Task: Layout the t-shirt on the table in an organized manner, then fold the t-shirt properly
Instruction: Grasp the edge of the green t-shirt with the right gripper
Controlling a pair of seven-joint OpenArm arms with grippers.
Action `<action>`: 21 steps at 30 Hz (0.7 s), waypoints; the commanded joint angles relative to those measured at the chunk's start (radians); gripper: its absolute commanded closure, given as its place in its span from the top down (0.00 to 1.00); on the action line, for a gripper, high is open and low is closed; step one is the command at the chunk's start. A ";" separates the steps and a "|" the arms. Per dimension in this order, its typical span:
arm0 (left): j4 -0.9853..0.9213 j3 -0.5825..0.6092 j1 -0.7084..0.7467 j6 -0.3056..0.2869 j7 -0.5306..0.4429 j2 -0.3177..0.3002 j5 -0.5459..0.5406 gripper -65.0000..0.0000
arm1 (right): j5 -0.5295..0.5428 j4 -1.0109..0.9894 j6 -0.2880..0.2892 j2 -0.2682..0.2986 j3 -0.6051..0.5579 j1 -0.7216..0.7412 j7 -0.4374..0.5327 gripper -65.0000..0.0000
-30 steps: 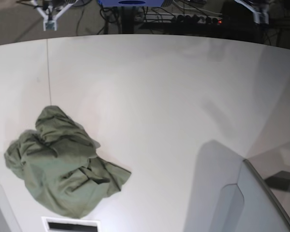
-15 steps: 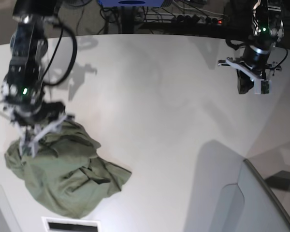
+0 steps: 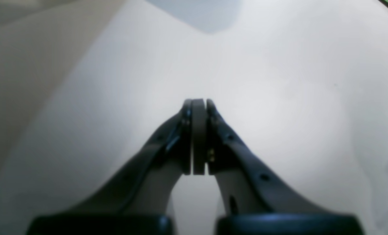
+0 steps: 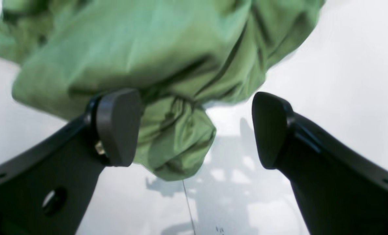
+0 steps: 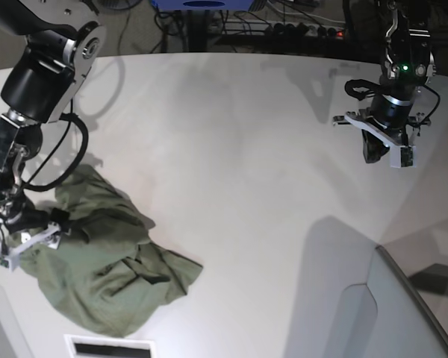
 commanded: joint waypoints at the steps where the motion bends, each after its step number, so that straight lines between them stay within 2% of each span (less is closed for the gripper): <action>1: 0.010 -0.010 0.000 0.004 -0.018 -0.012 0.002 0.00 | 0.011 0.011 0.002 0.026 -0.002 0.043 0.020 0.74; 4: 0.003 -0.024 0.003 0.005 -0.024 -0.015 0.002 0.00 | 0.011 -0.053 0.001 0.061 0.000 0.093 0.022 0.75; 8: 0.003 -0.075 0.006 0.005 -0.020 0.013 0.002 0.00 | 0.011 -0.162 0.002 0.106 0.000 0.159 0.022 0.75; 12: 0.003 -0.135 0.006 0.005 -0.020 0.048 0.002 0.00 | 0.011 -0.170 0.005 0.110 -0.009 0.182 0.020 0.75; 15: 0.003 -0.136 0.006 0.005 -0.018 0.042 -0.004 0.00 | 0.011 -0.193 0.005 0.106 -0.009 0.204 0.020 0.75; 16: 0.003 -0.136 0.007 0.005 -0.018 0.042 -0.004 0.04 | 0.011 -0.218 0.005 0.106 -0.009 0.213 0.024 0.75; 19: 0.005 -0.135 0.007 0.005 -0.018 0.046 -0.004 0.38 | 0.009 -0.336 0.005 0.112 -0.009 0.256 0.065 0.75; 20: 0.005 -0.135 0.016 0.005 -0.018 0.048 -0.004 0.47 | 0.007 -0.385 0.005 0.113 -0.011 0.270 0.085 0.75; 21: 0.005 -0.135 0.023 0.005 -0.018 0.048 -0.004 0.52 | 0.006 -0.422 0.005 0.113 -0.011 0.279 0.099 0.75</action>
